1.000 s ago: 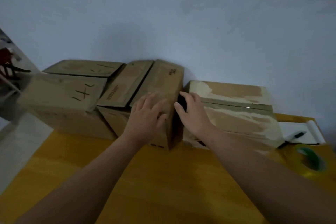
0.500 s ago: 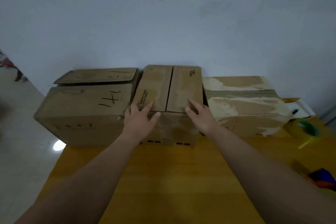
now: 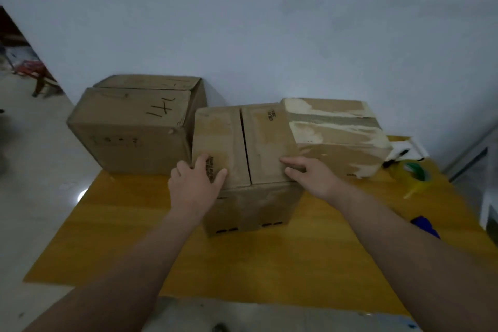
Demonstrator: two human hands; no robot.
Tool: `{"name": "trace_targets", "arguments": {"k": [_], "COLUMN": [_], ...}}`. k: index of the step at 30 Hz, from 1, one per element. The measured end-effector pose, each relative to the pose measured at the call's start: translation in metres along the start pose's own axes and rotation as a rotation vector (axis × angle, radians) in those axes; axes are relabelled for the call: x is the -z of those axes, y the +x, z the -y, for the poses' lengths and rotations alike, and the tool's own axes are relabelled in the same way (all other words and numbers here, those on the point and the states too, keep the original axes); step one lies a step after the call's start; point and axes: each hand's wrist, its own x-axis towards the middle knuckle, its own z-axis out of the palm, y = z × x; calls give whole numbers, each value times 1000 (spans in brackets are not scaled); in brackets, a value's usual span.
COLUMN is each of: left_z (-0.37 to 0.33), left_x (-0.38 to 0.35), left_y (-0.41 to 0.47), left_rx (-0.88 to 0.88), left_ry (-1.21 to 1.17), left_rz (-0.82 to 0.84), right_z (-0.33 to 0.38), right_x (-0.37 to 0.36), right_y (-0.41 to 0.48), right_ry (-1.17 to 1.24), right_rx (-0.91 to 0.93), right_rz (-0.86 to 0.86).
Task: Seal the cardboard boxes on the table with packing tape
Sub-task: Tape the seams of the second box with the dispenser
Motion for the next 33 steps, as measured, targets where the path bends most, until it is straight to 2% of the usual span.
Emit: {"name": "trace_targets", "arguments": {"k": [4, 11, 17, 21, 23, 25, 27, 30, 33], "left_z": [-5, -32, -15, -8, -6, -5, -8, -17, -22], "left_x": [3, 4, 8, 8, 8, 5, -1, -7, -5], "left_y": [-58, -118, -121, -105, -93, -83, -77, -65, -48], "left_rx": [67, 214, 230, 141, 71, 24, -25, -129, -271], "left_ry": [45, 46, -58, -104, -149, -147, -105, -72, -92], "left_rz": [-2, 151, 134, 199, 229, 239, 227, 221, 268], "right_z": [-14, -12, -3, 6, 6, 6, 8, 6, 2], "right_x": [-1, -14, -31, -48, -49, -38, -19, -1, -3], "right_y": [-47, -122, -167, -177, -172, -161, -150, -134, -121], "right_ry": [-65, -537, -503, -549, -733, -1001, -1134, -1195, -1198], "right_rx": [40, 206, 258, 328, 396, 541, 636, 696, 674], "right_rz": [68, 15, 187, 250, 207, 129, 96, 101, 192]}}
